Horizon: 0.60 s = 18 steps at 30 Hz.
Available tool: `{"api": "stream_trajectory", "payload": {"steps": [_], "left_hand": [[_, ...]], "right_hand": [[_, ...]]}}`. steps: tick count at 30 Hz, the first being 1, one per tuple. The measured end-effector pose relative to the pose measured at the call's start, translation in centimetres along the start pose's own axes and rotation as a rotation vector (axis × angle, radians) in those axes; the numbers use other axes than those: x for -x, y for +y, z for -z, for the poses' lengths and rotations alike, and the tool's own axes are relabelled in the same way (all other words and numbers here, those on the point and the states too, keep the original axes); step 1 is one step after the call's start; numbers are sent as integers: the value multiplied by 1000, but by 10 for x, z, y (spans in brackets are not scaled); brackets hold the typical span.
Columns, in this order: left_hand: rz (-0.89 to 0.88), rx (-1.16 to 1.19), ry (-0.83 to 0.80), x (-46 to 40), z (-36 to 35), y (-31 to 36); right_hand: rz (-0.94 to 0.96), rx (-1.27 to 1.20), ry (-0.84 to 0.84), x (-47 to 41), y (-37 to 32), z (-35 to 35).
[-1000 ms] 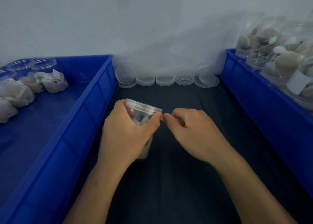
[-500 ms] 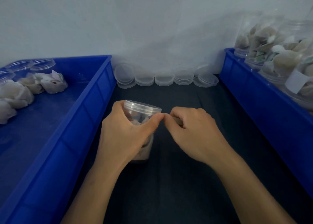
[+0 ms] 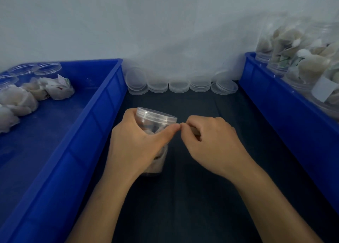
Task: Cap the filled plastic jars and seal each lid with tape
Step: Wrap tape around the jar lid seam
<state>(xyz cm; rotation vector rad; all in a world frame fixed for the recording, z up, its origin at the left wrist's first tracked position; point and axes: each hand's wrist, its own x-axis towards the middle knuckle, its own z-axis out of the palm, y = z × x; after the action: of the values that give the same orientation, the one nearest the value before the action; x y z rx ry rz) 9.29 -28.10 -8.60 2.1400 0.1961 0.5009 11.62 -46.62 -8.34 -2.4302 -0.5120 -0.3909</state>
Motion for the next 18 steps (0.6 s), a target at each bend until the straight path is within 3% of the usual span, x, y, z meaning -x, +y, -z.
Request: {"api": "stream_trajectory", "payload": {"steps": [10, 14, 18], "left_hand": [[-36, -22, 30, 1, 1, 2], [14, 62, -17, 1, 6, -2], [117, 232, -170, -2, 10, -4]], "right_hand": [[20, 37, 41, 1, -4, 2], [8, -25, 58, 0, -6, 5], [-13, -142, 27, -1, -2, 9]]}}
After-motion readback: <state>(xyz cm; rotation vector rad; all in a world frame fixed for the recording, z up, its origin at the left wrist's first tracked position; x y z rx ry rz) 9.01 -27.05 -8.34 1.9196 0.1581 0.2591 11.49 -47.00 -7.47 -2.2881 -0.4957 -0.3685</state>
